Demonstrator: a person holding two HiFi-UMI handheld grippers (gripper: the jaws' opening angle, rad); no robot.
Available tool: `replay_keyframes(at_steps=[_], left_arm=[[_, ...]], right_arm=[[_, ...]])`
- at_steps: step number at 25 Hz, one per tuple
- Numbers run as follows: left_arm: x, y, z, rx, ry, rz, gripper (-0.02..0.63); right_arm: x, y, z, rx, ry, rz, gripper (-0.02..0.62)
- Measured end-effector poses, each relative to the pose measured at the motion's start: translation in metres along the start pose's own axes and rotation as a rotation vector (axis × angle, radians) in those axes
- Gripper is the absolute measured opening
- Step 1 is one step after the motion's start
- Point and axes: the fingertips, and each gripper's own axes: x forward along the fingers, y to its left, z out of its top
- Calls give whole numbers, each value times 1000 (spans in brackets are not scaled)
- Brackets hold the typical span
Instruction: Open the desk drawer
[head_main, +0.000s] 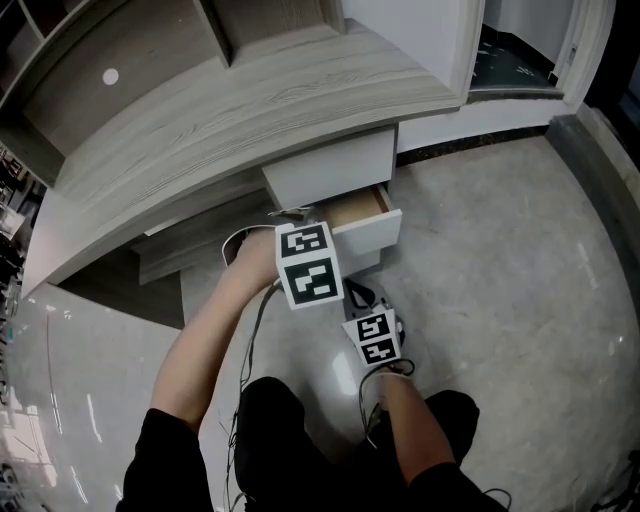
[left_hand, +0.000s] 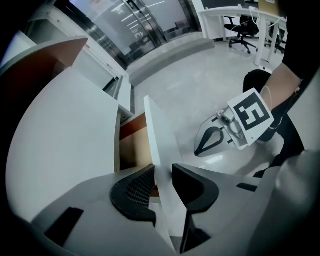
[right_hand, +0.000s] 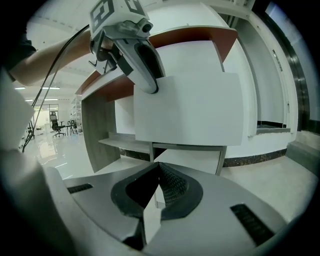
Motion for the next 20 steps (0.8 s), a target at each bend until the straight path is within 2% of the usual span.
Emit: replay_keyframes(at_steps=[20], left_arm=[[20,-39,8,-52,-53,30,69]], right_arm=[[3,10,-16,-5,37,13,6]])
